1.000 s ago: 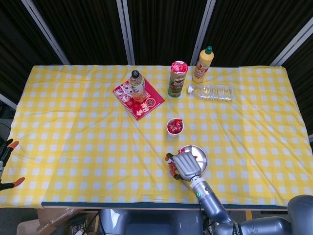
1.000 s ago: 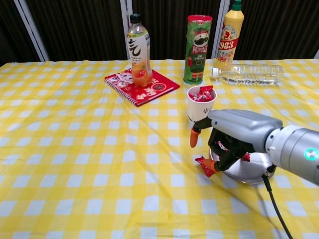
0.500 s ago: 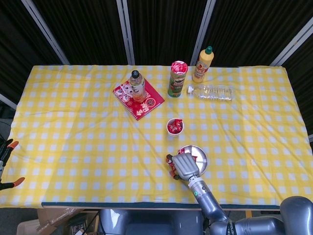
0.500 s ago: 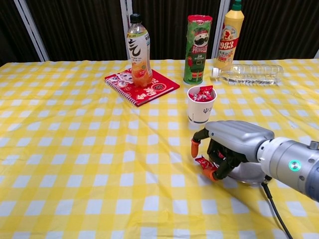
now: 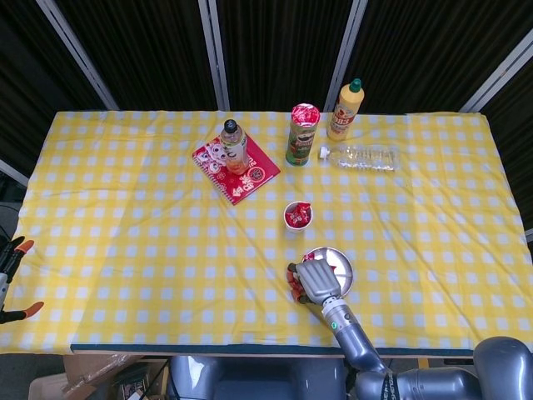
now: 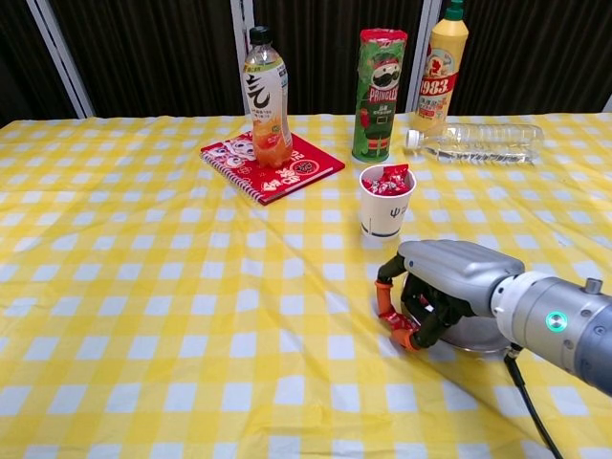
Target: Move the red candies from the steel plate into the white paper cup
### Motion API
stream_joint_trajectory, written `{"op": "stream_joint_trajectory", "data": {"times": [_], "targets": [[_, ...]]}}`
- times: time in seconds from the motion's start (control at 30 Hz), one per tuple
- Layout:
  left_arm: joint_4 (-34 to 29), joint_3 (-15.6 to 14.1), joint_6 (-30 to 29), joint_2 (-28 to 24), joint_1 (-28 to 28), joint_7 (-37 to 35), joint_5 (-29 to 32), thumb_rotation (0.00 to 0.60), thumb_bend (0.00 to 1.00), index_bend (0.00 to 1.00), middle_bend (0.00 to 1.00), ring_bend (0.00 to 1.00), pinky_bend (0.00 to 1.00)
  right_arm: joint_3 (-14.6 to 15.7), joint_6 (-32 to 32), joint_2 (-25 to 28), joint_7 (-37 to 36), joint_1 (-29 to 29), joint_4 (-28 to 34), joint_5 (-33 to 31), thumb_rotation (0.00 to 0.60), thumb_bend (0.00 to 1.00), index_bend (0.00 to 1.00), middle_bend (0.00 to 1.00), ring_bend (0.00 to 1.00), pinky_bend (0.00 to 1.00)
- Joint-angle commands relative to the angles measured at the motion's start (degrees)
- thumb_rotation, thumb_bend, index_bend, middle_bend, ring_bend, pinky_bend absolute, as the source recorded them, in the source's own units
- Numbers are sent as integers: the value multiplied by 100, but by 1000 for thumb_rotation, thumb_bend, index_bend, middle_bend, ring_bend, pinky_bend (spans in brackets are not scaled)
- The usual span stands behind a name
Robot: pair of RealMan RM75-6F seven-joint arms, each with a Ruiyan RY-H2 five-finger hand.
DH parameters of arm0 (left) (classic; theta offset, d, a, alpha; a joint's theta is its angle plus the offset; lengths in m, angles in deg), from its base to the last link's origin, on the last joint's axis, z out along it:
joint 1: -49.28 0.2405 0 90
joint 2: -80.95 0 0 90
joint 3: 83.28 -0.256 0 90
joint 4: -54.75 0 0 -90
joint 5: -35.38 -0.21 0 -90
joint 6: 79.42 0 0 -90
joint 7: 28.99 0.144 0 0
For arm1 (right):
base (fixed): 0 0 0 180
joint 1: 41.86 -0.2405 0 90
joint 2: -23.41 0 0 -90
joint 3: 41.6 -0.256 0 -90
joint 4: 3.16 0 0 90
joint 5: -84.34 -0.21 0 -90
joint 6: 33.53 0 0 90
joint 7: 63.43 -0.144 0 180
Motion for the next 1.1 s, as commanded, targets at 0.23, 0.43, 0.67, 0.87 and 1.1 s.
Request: {"op": "stream_joint_trajectory", "data": {"times": [0.23, 0.43, 0.67, 0.87, 1.1], "targets": [[10, -4, 17, -9, -2, -40, 3, 600, 19, 0, 0, 0, 0, -69, 23, 60, -87, 56, 54, 48, 600, 503, 587, 824, 855, 972], [22, -8, 12, -9, 0, -59, -9, 600, 19, 0, 0, 0, 0, -127, -101, 255, -91, 93, 371, 228, 600, 513, 593, 823, 854, 972], [28, -11, 4, -4, 4, -61, -18, 600, 19, 0, 0, 0, 0, -289, -264, 598, -77, 113, 910, 408, 600, 512, 593, 824, 855, 972], [15, -12, -9, -2, 10, -32, -20, 600, 19, 0, 0, 0, 0, -967, -213, 956, -159, -84, 1278, -19, 600, 513, 593, 824, 854, 972], [7, -10, 10, 2, 2, 7, -3, 600, 19, 0, 0, 0, 0, -1423, -86, 1020, -97, -403, 1051, -399, 600, 513, 593, 823, 855, 972]]}}
